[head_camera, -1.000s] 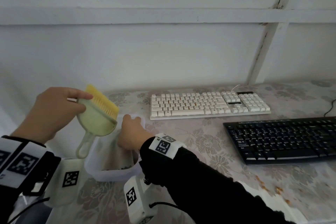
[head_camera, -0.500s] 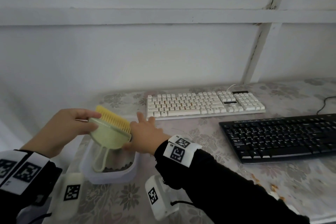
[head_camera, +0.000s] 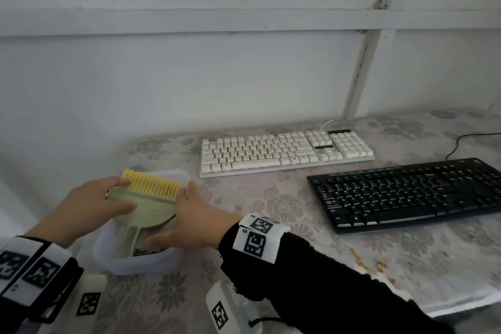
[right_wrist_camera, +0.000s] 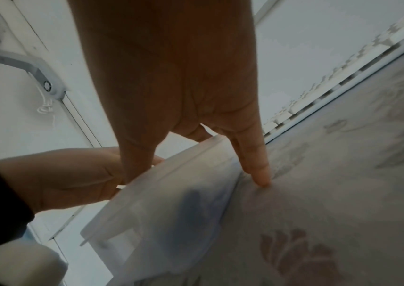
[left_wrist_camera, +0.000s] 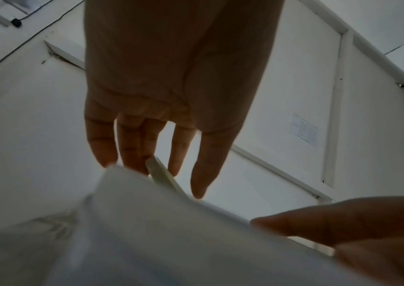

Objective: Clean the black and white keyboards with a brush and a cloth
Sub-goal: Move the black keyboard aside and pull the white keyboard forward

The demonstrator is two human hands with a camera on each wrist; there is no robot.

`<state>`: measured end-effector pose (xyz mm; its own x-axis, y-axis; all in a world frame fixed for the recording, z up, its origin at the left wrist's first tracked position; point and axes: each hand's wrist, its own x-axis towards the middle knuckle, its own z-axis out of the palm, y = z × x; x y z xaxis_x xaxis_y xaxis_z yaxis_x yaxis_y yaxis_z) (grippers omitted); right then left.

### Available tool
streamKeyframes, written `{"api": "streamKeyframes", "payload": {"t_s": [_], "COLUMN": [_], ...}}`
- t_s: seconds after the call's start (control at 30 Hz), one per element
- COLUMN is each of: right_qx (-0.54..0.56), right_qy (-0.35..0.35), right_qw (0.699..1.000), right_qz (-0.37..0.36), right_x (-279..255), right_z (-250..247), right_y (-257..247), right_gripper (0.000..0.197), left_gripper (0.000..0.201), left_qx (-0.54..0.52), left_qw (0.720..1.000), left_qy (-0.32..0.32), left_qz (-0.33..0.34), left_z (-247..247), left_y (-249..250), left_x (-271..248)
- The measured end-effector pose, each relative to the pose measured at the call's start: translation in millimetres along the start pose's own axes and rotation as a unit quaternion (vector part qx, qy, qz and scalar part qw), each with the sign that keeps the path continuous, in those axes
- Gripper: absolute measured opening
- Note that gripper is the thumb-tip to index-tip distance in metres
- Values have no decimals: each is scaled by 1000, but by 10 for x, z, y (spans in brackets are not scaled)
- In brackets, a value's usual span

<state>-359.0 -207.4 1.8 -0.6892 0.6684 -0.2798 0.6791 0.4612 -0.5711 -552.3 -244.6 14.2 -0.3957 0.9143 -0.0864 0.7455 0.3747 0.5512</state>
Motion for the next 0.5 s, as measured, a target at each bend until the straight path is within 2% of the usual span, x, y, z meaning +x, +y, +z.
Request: {"api": "streamKeyframes", "payload": {"t_s": [0.07,0.17,0.27,0.37,0.5], "right_qx": [10,5,-14,-33,-34], "right_qy": [4,26,65,105,147], "right_qw": [1000,999,997,993,989], "right_qz": [-7,-31,-33,-31,-9], "right_x": [-15,-58,-149,-326,-691], "right_z": [20,-33,-188,-461,-885], "right_y": [45,97,173,337,732], "right_gripper": [115,107,89,76,70], "left_gripper": [72,64,61,43,42], "left_qx": [18,31,55,33,-39], "left_qw": [1000,999,997,990,983], "left_qy": [-7,-12,36,72,48], "left_qz": [-9,-7,45,116,171], "left_z": [2,-4,22,131,392], "left_y": [21,147,392,709,1228], "left_x": [-13,-78,-170,-257,-388]}}
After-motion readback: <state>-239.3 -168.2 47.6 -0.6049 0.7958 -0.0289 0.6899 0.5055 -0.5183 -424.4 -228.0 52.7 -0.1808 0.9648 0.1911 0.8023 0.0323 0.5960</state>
